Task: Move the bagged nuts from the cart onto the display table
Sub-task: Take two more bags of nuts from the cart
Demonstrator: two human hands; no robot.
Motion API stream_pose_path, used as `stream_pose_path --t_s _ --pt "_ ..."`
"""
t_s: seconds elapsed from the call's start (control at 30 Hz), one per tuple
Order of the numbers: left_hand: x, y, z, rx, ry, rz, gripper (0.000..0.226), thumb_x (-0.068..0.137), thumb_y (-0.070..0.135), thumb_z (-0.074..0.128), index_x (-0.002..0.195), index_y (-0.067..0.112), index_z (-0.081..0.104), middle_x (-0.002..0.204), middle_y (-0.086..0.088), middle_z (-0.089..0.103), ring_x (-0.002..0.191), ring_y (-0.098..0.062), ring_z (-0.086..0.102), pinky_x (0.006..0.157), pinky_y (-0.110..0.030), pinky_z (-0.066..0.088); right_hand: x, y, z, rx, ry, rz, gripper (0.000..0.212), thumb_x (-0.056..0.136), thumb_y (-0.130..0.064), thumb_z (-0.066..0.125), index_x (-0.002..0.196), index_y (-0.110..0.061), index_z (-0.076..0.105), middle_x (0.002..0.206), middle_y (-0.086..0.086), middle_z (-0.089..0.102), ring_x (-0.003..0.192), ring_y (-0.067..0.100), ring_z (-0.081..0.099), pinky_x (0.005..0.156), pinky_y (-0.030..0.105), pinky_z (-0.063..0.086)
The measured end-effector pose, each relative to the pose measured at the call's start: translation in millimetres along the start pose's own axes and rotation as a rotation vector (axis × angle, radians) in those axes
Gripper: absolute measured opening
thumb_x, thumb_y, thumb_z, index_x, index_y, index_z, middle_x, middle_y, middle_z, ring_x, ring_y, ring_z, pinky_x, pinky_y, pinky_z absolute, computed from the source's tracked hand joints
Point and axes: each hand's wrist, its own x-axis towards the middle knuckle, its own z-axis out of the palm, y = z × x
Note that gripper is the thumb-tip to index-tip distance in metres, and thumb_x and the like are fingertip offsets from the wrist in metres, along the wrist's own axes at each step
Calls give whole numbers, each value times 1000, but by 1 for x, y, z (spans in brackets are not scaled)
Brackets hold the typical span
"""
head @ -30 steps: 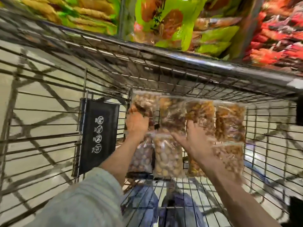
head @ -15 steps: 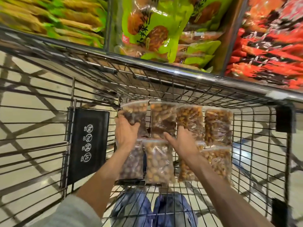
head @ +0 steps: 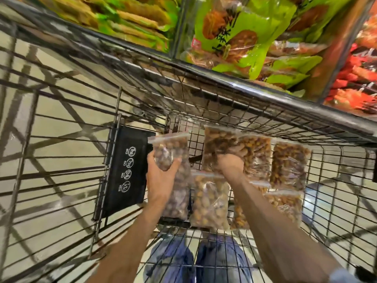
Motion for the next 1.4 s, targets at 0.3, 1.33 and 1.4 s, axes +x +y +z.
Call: stream_pose_path --t_s 0.3,1.33,1.4 --pt "5 -12 -6 64 0 -36 65 83 51 82 136 33 49 112 16 69 107 -10 67 92 -30 52 18 -2 19 566 -137 51 44 111 -27 51 146 -1 60 149 19 61 137 35 59 110 39 51" --pt "-255 121 -93 173 -551 332 92 70 61 88 145 25 48 142 8 60 130 -12 55 115 -34 39 -354 193 31 1533 295 -196 94 72 -62 92 152 -38 50 135 -4 73 121 23 72 112 58 52" --pt "-280 131 -83 209 -626 390 111 57 80 85 148 27 49 140 8 66 130 -15 60 118 -48 42 -375 217 41 1630 337 -173 87 76 -58 90 150 -36 51 133 1 74 116 24 75 101 54 60"
